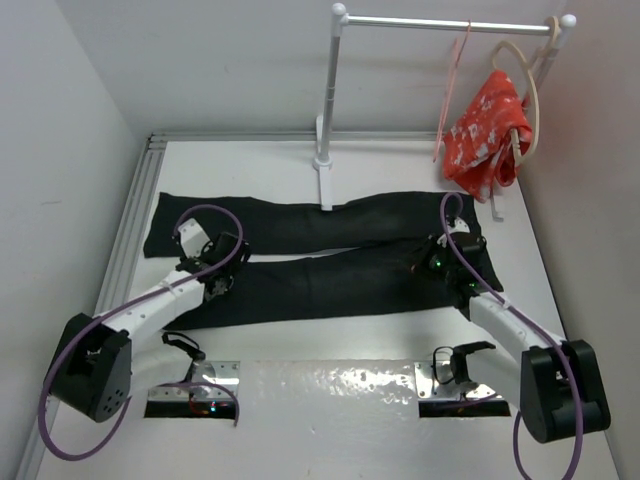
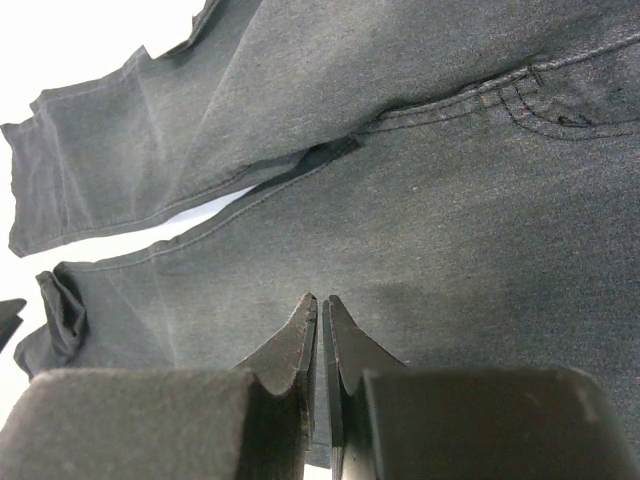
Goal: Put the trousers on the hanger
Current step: Flatten out the trousers at the center of the board.
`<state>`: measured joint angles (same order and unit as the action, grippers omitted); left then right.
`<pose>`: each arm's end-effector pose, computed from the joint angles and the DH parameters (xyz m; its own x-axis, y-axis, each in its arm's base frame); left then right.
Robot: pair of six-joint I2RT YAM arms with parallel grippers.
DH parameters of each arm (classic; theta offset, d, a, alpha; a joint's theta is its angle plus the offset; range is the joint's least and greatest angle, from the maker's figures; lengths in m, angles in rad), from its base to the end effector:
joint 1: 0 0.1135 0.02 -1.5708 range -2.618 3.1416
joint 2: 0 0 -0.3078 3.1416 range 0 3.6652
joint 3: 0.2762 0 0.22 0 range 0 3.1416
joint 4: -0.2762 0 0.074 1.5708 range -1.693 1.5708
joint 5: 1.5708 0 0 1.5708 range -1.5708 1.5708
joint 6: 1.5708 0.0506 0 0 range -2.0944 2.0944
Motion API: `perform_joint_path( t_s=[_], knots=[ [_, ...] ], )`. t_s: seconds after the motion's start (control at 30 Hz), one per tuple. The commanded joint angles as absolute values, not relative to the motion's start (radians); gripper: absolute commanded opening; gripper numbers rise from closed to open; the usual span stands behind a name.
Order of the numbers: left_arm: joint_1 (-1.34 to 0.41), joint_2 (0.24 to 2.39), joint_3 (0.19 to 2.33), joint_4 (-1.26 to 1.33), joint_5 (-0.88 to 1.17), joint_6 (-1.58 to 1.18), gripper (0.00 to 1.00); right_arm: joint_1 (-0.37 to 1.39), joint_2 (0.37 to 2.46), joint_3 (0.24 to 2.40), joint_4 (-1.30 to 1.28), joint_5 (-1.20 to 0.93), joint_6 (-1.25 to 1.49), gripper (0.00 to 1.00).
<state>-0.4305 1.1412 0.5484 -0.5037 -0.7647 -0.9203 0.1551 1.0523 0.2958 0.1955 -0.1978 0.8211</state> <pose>0.1521 -0.0313 0.2265 -0.5006 -0.4020 -0.7667 -0.6350 0.7725 0.0095 0.1637 0.0357 0.2134 -0.5894 0.6342 -0.5004 0.1695 0.7027 0.6910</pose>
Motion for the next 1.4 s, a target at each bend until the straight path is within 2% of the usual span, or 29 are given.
perform_joint_path(
  t_s=[0.0,0.23,0.47,0.6,0.8,0.87,0.97,1.0,1.03,1.27,1.37],
  knots=[
    [-0.396,1.141,0.56,-0.358,-0.813,-0.894,0.36,0.163,1.068,0.319,0.239,-0.224,0.804,0.05],
    [-0.388,1.241,0.574,-0.241,-0.739,-0.804,0.4,0.181,1.101,0.325,0.262,-0.259,0.807,0.05],
    [-0.379,1.301,0.58,-0.256,-0.801,-0.847,0.35,0.186,1.098,0.331,0.245,-0.245,0.79,0.05],
    [-0.371,1.324,0.594,-0.262,-0.821,-0.854,0.28,0.187,1.117,0.334,0.245,-0.248,0.79,0.05],
    [-0.362,1.351,0.598,-0.261,-0.821,-0.844,0.27,0.189,1.114,0.334,0.241,-0.247,0.785,0.05],
    [-0.361,1.353,0.591,-0.256,-0.824,-0.842,0.24,0.187,1.112,0.339,0.241,-0.261,0.788,0.05],
    [-0.351,1.359,0.595,-0.248,-0.81,-0.841,0.13,0.187,1.1,0.333,0.236,-0.233,0.782,0.05],
    [-0.35,1.358,0.598,-0.265,-0.813,-0.848,0.03,0.187,1.104,0.334,0.236,-0.232,0.784,0.05],
    [-0.35,1.356,0.606,-0.273,-0.822,-0.865,0.0,0.189,1.108,0.337,0.236,-0.247,0.785,0.05],
    [-0.334,1.341,0.742,-0.402,-0.922,-0.922,0.0,0.189,1.114,0.336,0.242,-0.256,0.79,0.05],
    [-0.266,1.351,0.807,-0.426,-0.943,-0.9,0.0,0.189,1.106,0.333,0.242,-0.241,0.785,0.05]
  ],
)
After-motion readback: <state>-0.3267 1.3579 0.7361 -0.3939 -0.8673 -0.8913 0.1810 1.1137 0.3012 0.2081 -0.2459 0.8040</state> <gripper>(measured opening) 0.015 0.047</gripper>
